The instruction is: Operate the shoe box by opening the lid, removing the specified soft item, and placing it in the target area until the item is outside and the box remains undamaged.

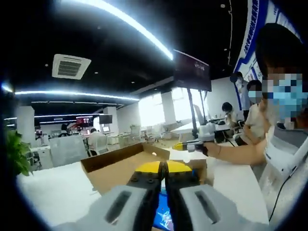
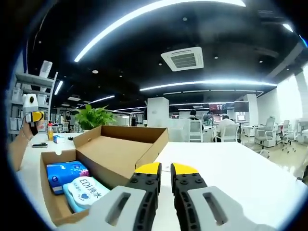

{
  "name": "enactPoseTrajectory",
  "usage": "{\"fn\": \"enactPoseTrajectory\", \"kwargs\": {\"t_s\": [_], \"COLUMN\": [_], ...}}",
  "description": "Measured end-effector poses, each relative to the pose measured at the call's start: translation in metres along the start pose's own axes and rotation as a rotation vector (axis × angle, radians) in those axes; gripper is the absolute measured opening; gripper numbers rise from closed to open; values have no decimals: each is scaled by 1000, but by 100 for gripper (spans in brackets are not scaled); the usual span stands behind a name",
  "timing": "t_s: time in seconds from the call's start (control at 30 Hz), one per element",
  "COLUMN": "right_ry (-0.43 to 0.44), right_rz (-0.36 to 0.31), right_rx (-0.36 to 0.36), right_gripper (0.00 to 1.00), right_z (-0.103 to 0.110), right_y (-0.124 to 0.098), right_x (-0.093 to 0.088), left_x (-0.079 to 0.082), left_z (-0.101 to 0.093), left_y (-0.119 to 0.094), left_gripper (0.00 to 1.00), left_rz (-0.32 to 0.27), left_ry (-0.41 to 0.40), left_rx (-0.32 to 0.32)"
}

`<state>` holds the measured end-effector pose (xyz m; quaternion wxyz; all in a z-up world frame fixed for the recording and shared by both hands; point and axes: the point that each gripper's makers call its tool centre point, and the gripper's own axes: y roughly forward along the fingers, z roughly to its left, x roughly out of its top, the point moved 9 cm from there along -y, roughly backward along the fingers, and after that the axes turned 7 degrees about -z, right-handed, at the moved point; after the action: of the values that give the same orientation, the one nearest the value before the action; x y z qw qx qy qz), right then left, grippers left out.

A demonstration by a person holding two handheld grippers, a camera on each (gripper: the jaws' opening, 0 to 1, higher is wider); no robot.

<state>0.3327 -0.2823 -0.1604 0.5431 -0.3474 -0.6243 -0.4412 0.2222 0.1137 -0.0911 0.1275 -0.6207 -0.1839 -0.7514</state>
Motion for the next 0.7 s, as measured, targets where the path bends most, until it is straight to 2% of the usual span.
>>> {"fn": "enactPoseTrajectory", "kwargs": {"t_s": [0.13, 0.2, 0.33, 0.37, 0.43, 0.47, 0.6, 0.7], "right_ry": [-12, -7, -3, -3, -2, -1, 0, 2], "right_rz": [8, 10, 12, 13, 13, 13, 15, 15], "right_rx": [0, 3, 5, 4, 3, 3, -1, -2], "right_gripper": [8, 8, 8, 8, 8, 8, 8, 8], "right_z": [0, 1, 2, 1, 1, 0, -2, -3], "right_y": [-1, -1, -1, -1, -1, -1, -1, -1], "right_x": [-3, -3, -3, -3, -3, -3, -3, -3], "left_x": [-14, -19, -23, -22, -23, -23, -27, -31], "left_z": [-6, -7, -8, -6, -5, -5, -6, -4], "left_y": [3, 5, 6, 6, 7, 8, 9, 10], "left_gripper": [3, 3, 6, 6, 7, 8, 11, 12], "left_rz": [190, 249, 336, 342, 410, 424, 479, 530], "left_ry": [80, 108, 72, 76, 100, 100, 64, 67], "left_rx": [7, -7, -109, -115, -151, -165, -231, -239]}}
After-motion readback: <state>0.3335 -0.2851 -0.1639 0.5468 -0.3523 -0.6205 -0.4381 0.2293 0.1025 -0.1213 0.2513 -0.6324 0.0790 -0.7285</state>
